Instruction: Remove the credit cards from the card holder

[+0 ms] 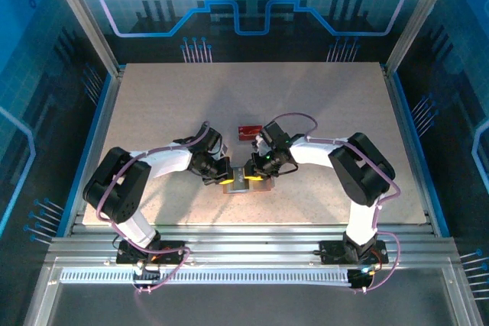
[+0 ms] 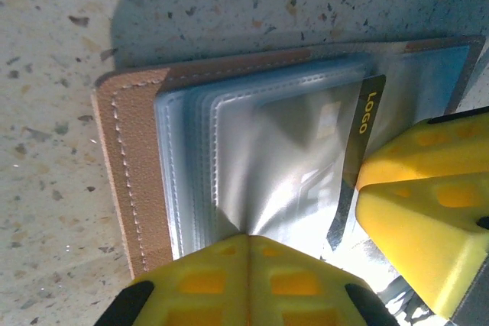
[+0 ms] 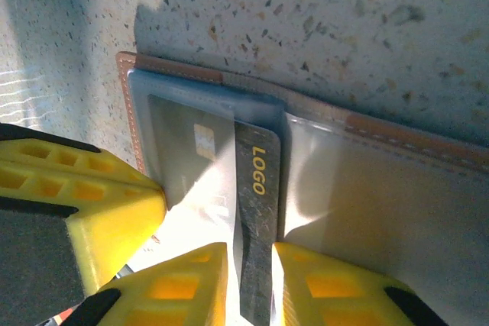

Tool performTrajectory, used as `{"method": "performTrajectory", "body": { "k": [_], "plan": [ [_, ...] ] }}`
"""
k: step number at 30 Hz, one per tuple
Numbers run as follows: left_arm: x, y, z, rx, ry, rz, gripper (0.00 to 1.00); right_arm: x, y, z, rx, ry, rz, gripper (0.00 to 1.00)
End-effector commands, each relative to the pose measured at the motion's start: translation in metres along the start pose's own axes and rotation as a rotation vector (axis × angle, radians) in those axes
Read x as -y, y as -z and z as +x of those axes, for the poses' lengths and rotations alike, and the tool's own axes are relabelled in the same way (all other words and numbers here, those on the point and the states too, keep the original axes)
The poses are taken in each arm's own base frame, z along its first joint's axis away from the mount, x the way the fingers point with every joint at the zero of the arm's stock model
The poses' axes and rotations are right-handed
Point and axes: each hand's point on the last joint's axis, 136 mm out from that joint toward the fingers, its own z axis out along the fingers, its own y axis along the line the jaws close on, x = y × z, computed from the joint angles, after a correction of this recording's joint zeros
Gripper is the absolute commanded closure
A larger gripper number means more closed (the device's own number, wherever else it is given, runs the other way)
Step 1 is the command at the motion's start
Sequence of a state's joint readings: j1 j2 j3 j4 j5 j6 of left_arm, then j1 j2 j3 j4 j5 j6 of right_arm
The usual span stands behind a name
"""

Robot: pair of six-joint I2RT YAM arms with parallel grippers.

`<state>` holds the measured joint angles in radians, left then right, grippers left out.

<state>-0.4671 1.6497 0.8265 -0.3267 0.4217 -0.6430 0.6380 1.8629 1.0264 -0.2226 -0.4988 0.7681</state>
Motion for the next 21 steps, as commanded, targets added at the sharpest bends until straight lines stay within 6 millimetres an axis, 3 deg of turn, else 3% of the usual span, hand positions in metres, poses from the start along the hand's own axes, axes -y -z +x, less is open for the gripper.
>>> {"method": "performTrajectory", "body": {
  "k": [1, 14, 21],
  "plan": [
    [-0.005, 0.006, -0.001, 0.012, -0.025, -0.041, 0.93, 0.012, -0.008, 0.004, -0.025, -0.037, -0.001, 0.78],
    [-0.014, 0.004, 0.001, 0.003, -0.025, -0.084, 0.94, 0.007, 0.003, 0.001, -0.002, -0.028, -0.014, 0.77],
    [-0.015, 0.007, -0.002, 0.018, -0.032, -0.099, 0.95, 0.011, -0.002, 0.003, -0.011, -0.042, -0.035, 0.77]
  ]
}}
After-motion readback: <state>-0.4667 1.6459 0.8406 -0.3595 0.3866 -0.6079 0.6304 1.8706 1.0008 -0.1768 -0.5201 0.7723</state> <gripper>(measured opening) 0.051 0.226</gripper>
